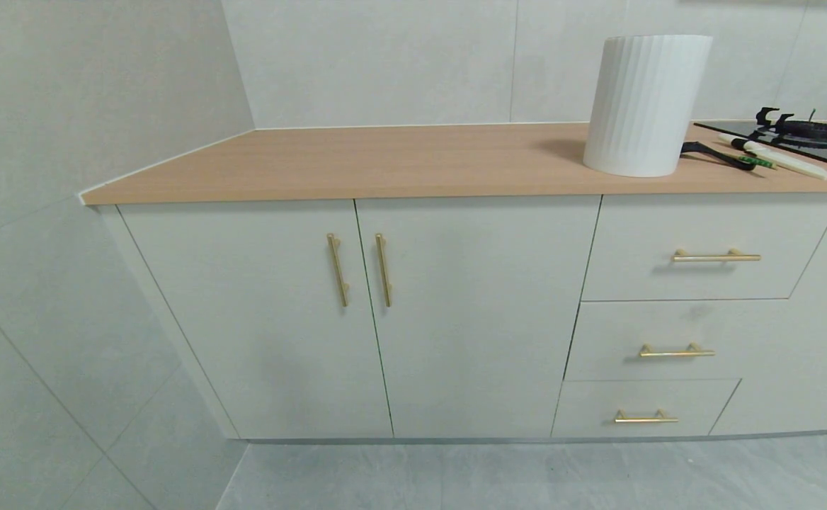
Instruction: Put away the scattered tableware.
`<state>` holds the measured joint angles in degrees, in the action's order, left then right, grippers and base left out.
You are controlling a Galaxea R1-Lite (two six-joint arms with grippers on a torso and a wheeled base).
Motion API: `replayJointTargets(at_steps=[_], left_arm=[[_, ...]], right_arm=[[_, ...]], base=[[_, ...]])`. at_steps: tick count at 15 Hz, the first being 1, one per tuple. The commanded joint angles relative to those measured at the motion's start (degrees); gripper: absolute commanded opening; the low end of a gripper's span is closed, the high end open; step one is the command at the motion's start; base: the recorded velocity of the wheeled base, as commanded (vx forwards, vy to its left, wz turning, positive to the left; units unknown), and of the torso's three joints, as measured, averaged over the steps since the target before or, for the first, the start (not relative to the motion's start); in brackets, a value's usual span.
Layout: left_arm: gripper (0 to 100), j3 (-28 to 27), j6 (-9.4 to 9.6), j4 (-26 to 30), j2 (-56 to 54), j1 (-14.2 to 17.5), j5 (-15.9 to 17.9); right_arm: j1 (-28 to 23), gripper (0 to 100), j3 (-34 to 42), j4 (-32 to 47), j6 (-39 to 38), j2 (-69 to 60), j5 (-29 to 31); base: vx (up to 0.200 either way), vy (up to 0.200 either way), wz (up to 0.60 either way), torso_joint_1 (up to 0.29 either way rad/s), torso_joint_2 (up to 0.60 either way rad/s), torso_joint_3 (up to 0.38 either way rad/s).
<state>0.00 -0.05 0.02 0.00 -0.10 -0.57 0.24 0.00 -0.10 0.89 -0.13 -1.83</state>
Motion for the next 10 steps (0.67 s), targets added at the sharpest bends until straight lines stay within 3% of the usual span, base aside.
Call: replayJointTargets(at_steps=[1, 3, 10], left_arm=[[100, 0.00, -0.04, -0.02, 0.09, 0.01, -0.04], [100, 0.00, -0.13, -0.02, 0.09, 0.01, -0.13], [100, 0.00, -0.21, -0.02, 0.09, 0.01, -0.13]], right_arm=[[0.02, 100, 0.00, 0.01, -0.10, 0.13, -0.02], [0.02, 100, 0.00, 0.01, -0.19, 0.13, -0.02], [0.02, 100, 0.00, 0.01, -0.27, 0.13, -0.02]], base=[[0.000, 0.000, 0.00, 0.000, 0.00, 0.000], [0.000, 0.000, 0.00, 0.000, 0.00, 0.000], [0.000, -0.200, 0.00, 0.006, 0.00, 0.002]])
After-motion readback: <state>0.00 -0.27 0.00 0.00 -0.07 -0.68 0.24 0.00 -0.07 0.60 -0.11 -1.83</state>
